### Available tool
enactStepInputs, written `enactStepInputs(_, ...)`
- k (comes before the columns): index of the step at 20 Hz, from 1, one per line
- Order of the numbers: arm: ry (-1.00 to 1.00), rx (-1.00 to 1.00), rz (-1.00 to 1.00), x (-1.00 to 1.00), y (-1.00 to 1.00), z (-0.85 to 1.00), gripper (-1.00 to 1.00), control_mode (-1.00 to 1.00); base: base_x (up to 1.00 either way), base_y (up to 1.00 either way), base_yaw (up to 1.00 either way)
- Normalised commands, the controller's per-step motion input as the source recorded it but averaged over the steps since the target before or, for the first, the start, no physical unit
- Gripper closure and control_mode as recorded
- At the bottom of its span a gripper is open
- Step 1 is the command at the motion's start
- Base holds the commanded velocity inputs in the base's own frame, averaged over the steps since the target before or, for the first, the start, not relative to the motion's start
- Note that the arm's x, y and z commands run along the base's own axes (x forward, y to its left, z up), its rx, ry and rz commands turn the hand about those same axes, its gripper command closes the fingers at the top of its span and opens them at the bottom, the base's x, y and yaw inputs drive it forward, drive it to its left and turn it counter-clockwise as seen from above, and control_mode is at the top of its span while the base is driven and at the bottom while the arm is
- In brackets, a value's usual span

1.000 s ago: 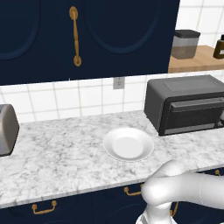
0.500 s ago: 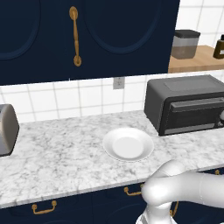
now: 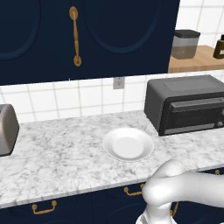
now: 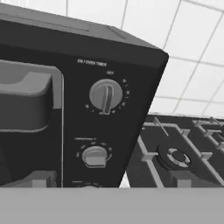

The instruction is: Pick up the kebab skewer and baguette bread, and place them inside the toaster oven. Close the toaster oven door and start by setting the timer.

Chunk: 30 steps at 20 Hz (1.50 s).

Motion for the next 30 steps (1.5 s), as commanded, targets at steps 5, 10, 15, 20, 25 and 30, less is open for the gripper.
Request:
enactStepInputs(5, -0.19, 0.18, 0.0, 0.01, -0.14, 0.0, -1.0, -1.0, 0.0, 0.0, 0.0)
enactStepInputs(10, -0.24, 0.04, 0.0, 0.12, -0.25, 0.0, -1.0, -1.0, 0.0, 0.0, 0.0)
enactStepInputs(15, -0.23, -0.02, 0.01, 0.25, -0.1, 0.0, -1.0, -1.0, 0.0, 0.0, 0.0)
enactStepInputs(20, -0.15, -0.03, 0.02, 0.49, -0.11, 0.0, -1.0, -1.0, 0.0, 0.0, 0.0)
enactStepInputs(25, -0.06, -0.01, 0.05, 0.11, -0.42, 0.0, -1.0, -1.0, 0.0, 0.0, 0.0)
enactStepInputs(30, -0.09, 0.0, 0.06, 0.0, -0.17, 0.0, -1.0, -1.0, 0.0, 0.0, 0.0)
